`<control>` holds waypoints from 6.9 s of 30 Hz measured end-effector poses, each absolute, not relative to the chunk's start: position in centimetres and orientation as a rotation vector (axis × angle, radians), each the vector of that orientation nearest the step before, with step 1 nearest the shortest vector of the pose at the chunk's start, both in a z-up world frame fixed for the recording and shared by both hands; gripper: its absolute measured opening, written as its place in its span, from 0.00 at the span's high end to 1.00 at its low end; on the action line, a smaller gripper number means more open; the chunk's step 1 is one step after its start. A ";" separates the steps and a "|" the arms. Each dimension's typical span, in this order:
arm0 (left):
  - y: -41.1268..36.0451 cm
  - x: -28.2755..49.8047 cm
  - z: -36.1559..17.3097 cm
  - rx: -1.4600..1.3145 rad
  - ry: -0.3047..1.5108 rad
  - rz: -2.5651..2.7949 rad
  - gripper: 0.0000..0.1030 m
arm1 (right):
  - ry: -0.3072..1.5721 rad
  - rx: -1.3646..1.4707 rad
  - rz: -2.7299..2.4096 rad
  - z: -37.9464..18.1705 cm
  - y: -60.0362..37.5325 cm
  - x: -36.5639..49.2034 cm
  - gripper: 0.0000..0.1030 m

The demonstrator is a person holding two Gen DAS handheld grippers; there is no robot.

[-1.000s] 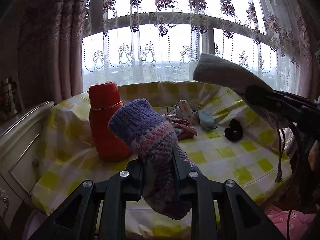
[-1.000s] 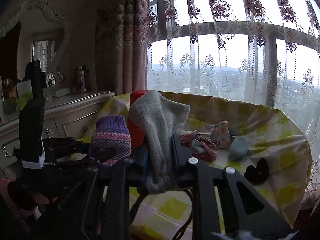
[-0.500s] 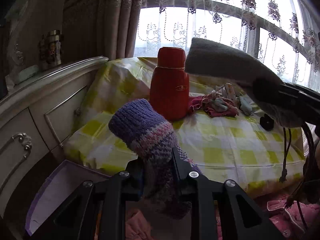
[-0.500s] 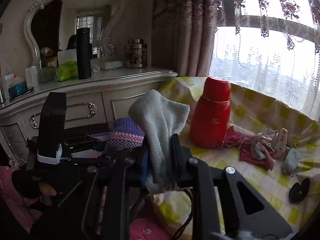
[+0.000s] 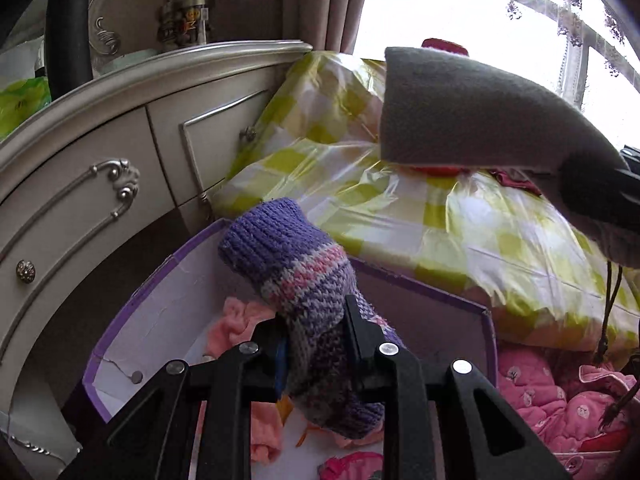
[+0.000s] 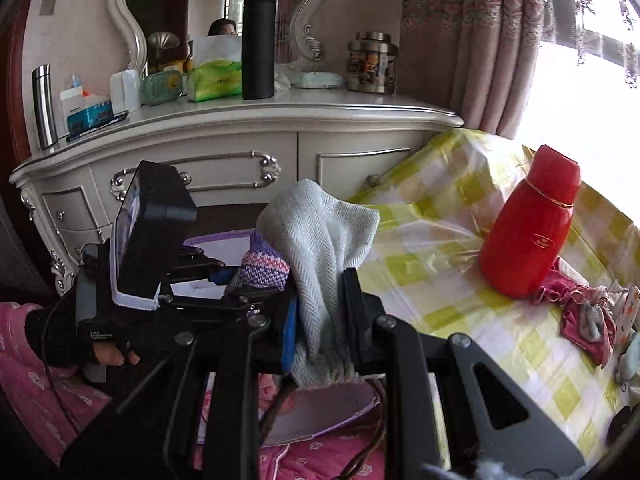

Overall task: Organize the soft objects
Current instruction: 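Carry the mitten and grey bag with both grippers toward the box, then open the left gripper over the box while the right releases the grey bag into it, then grasp the black fleece item with the right gripper while the left grasps the light blue towel, then carry the black item and blue towel with both grippers toward the box, then open the left gripper over the box while the right releases the black item into it, then move both grippers back over the table toward the remaining items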

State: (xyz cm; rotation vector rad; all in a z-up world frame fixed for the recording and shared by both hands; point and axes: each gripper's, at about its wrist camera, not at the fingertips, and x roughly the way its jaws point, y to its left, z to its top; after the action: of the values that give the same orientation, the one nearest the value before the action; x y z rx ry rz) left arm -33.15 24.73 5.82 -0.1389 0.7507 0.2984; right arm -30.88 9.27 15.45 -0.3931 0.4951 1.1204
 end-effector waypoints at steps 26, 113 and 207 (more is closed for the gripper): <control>26.5 -31.2 4.2 -0.076 0.923 0.505 0.26 | 0.585 -0.470 1.183 12.2 7.6 -30.2 0.27; 0.5 -13.8 13.8 -0.093 0.638 -0.358 0.91 | 0.584 0.118 0.245 14.6 -23.8 -19.8 0.73; 23.1 -29.8 5.7 -0.063 0.932 0.328 0.21 | 0.829 -0.475 1.018 10.4 5.2 -25.2 0.21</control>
State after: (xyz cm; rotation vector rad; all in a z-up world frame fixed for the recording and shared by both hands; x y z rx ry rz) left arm -29.81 23.07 5.70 -0.0626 0.9316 0.3279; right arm -25.18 5.18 10.43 -0.4749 0.8289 1.0180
